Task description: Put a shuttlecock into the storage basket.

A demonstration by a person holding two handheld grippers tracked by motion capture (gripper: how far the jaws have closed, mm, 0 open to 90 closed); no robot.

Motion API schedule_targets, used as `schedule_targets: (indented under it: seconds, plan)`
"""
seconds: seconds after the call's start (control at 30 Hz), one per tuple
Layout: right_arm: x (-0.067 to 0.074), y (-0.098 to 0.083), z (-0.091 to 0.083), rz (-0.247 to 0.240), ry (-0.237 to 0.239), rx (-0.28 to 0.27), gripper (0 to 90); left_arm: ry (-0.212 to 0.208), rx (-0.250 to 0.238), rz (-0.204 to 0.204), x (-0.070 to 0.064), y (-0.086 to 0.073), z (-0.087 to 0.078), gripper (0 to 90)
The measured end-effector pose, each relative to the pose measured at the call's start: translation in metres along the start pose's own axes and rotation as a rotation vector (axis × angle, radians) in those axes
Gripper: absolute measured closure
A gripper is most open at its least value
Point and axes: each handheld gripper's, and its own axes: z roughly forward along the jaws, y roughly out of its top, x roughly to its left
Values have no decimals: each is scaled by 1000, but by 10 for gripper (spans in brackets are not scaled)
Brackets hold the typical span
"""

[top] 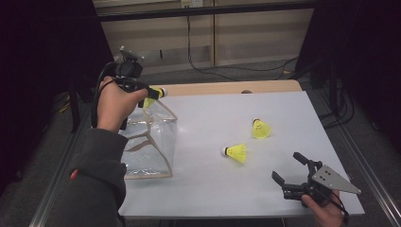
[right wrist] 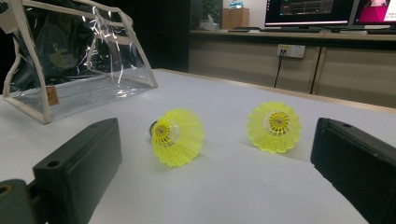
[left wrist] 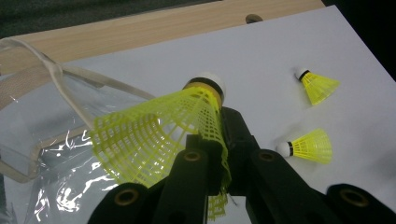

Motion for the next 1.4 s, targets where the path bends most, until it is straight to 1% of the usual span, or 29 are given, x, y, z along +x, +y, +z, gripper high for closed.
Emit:
schedule_targets:
  seconds: [0.27, 0.6, 0.7, 0.77, 0.97, 1.4]
  plan:
    - [0, 0, 0, 1, -1, -1, 17, 16, -5, -11, 5, 0, -3, 883]
    - [0, 0, 0, 1, -2, -1, 17, 14, -8, -13, 7, 1, -5, 883]
    - [0, 0, 0, 1, -1, -1, 17, 22, -6, -11, 8, 1, -6, 883]
    - [0, 0, 0, -1, -1, 0, 17, 27, -12, -19, 10, 2, -7, 883]
    - [0, 0, 0, 4, -1, 1, 17, 41, -10, -25, 13, 1, -9, 883]
    - [0, 0, 0, 0, 1, 0, 17, 58, -15, -37, 21, -1, -14, 883]
